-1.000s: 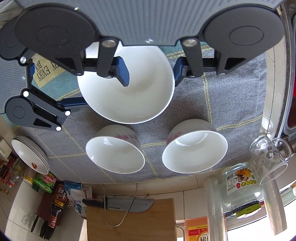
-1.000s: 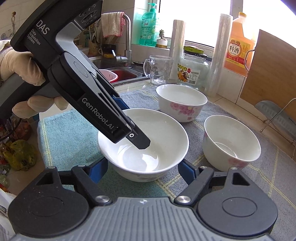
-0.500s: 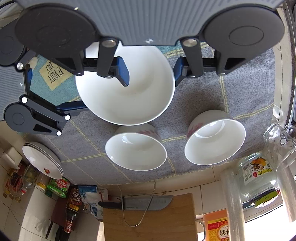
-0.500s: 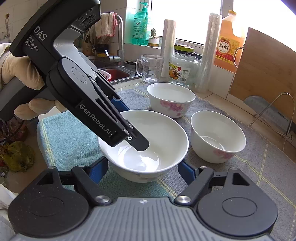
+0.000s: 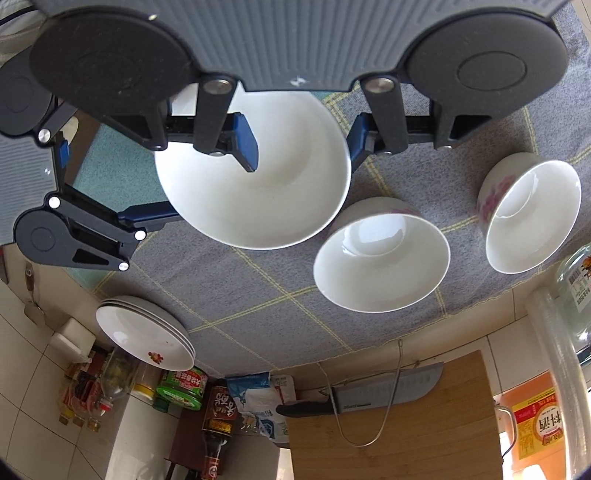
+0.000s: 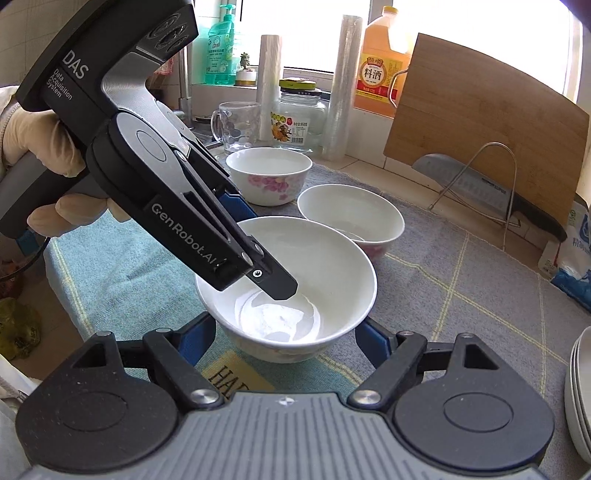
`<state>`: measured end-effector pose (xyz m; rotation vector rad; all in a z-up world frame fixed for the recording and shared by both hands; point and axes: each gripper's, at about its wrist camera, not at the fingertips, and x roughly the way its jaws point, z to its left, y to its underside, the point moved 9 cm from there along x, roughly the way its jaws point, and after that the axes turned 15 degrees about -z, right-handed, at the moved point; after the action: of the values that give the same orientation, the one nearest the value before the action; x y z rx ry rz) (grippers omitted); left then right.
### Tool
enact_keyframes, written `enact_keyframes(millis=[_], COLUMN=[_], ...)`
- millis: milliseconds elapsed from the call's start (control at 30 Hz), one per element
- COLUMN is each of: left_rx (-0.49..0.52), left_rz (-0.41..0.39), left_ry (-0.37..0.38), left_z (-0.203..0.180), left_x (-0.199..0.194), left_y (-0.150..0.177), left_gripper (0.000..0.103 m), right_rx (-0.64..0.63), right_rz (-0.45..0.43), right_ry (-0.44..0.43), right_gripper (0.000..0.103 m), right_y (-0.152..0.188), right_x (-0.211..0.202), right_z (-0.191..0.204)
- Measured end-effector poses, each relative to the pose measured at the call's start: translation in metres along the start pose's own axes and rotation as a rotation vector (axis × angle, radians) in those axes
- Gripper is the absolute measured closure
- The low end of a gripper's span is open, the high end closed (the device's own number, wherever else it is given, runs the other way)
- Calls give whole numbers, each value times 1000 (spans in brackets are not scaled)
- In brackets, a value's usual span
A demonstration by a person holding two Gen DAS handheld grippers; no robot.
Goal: Organize plates and bowls
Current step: 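Carry the held white bowl with the left tool toward the other bowls, then set the bowl down on the mat, open and withdraw the left tool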
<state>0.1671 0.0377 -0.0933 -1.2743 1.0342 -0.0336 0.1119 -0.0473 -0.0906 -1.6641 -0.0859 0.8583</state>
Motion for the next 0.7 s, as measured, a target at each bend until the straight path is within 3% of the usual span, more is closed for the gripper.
enact_keyframes(millis=[333, 700], left_rx=[62, 93], left_rz=[3, 6], left_ry=[86, 119], left_z=[-34, -50], left_x=[33, 57], left_y=[-15, -22], left_gripper=[54, 54], right_rx=[45, 65], right_rz=[22, 34], right_ry=[104, 154], right_gripper=[17, 17], right_y=[15, 25], right_x=[-22, -30], right_z=[-34, -54])
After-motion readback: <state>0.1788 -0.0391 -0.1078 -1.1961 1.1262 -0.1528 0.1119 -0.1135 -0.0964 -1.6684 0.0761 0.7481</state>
